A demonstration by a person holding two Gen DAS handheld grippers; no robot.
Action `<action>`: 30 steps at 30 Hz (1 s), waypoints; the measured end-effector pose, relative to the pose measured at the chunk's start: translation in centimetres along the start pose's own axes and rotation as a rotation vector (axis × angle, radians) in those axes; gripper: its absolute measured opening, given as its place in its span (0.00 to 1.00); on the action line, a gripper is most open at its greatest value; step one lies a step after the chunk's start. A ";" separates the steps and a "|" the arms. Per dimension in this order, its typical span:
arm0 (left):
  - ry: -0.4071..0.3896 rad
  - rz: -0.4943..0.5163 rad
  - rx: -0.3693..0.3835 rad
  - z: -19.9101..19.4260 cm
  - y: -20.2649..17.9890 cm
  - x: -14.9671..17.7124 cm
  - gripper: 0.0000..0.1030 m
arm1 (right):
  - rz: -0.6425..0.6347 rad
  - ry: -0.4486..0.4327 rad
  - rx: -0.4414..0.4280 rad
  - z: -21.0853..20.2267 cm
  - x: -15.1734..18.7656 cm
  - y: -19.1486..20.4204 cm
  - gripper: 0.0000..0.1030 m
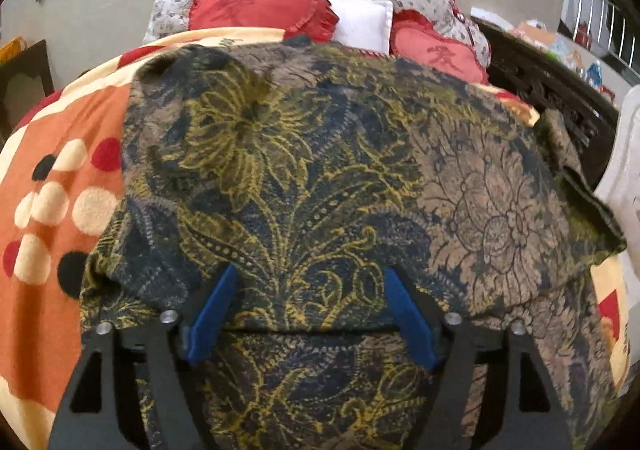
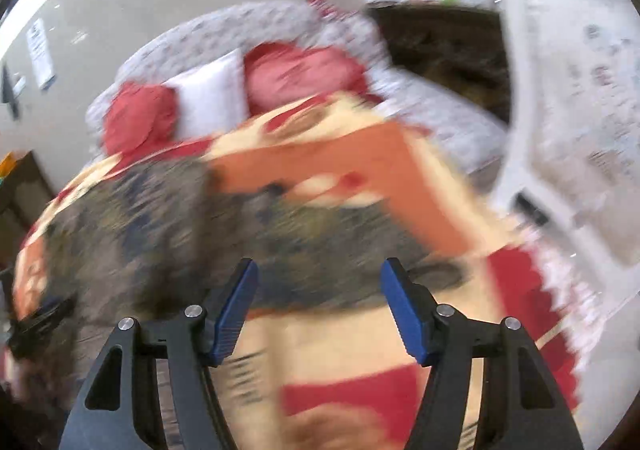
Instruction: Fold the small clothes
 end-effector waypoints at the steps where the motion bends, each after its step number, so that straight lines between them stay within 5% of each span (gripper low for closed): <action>1: 0.004 0.000 0.000 0.1 0.0 0.0 0.81 | -0.026 0.030 -0.004 0.7 -0.2 -1.0 0.69; 4: 0.004 -0.007 0.013 0.3 0.0 -0.2 0.82 | -0.151 0.150 -0.020 3.5 0.1 -2.3 0.68; 11: 0.006 -0.014 0.017 0.3 -0.1 -0.2 0.82 | -0.370 0.231 -0.073 6.1 0.2 -1.5 0.68; 17: 0.007 -0.017 0.020 0.4 0.0 -0.2 0.83 | -0.609 0.349 0.060 9.5 1.5 -1.2 0.68; 19: 0.008 -0.016 0.019 0.4 0.0 -0.3 0.83 | -0.648 0.391 0.103 10.3 2.0 -2.0 0.60; 22: 0.008 -0.017 0.019 0.4 0.0 -0.3 0.83 | -0.576 0.405 0.063 10.2 1.6 -3.4 0.45; 24: 0.008 -0.016 0.018 0.4 0.0 -0.3 0.83 | -0.438 0.395 -0.015 9.6 0.5 -4.7 0.25; 30: 0.009 -0.016 0.018 0.4 0.0 -0.3 0.83 | 0.017 0.281 -0.191 7.1 -1.6 -10.8 0.11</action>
Point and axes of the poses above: each gripper's, at about its wrist camera, not at the fingertips, and z roughly the way its jaws point, y to its left, x to its underside, the point moved 5 cm from there along z, roughly the way its jaws point, and after that the axes turned 7 degrees about y, right-handed, at the moved point
